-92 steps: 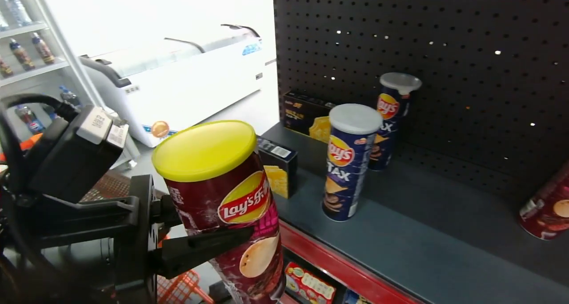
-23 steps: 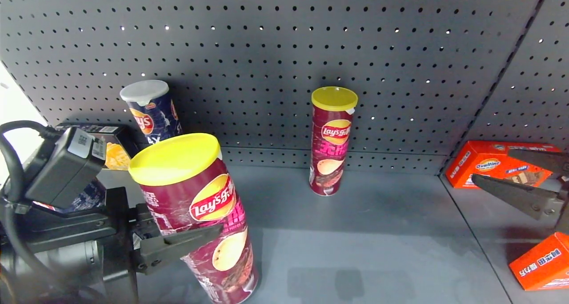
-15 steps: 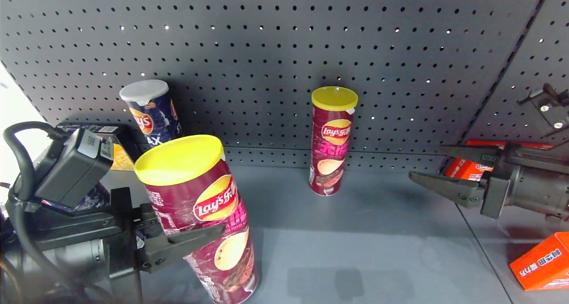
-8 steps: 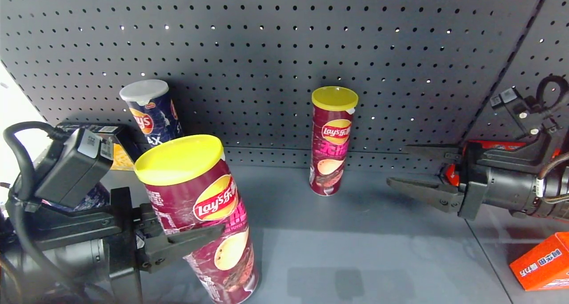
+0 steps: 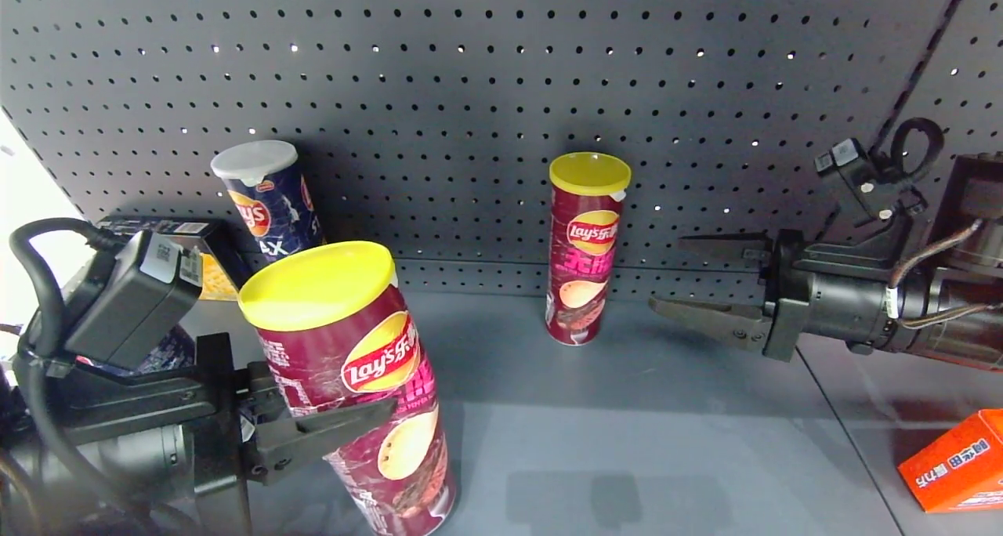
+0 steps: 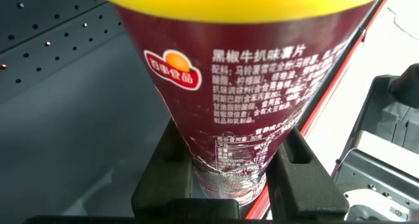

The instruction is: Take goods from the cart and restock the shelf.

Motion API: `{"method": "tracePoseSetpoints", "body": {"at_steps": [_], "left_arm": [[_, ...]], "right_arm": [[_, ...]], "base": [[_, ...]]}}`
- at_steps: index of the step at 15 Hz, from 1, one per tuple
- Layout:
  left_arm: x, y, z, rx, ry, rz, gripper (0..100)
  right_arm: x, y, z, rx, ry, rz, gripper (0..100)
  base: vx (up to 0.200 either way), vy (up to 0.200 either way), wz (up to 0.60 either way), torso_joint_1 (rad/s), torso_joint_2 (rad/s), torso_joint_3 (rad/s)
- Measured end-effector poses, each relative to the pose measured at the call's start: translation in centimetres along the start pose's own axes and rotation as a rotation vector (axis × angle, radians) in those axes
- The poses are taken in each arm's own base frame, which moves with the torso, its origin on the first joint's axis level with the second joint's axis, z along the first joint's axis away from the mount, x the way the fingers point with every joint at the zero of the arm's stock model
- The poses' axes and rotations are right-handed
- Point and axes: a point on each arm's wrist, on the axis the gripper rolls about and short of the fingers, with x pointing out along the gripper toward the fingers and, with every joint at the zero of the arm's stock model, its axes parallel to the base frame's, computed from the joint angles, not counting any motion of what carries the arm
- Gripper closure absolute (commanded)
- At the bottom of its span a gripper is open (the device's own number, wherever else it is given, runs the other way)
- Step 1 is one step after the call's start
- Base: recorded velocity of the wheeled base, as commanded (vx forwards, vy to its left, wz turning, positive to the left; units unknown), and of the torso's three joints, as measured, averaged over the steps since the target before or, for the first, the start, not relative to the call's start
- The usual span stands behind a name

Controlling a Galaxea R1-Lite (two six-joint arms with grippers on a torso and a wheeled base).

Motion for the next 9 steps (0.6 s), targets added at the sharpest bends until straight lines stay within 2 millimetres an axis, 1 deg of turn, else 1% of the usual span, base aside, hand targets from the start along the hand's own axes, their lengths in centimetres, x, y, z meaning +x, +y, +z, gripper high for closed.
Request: {"method": "tracePoseSetpoints", "body": {"at_steps": [2, 9], "left_arm": [[0.0, 0.0, 0.0, -0.001, 0.001, 0.0, 100], [0.0, 0.0, 0.1, 0.001, -0.002, -0.001, 100]], "right_arm": [[0.8, -0.3, -0.4, -0.029, 0.003, 0.037, 0], [2.4, -1.3, -2.2, -0.012, 0.028, 0.043, 0]], "base": [[0.0, 0.0, 0.0, 0.0, 0.0, 0.0], [0.0, 0.0, 0.0, 0.0, 0.0, 0.0]]}}
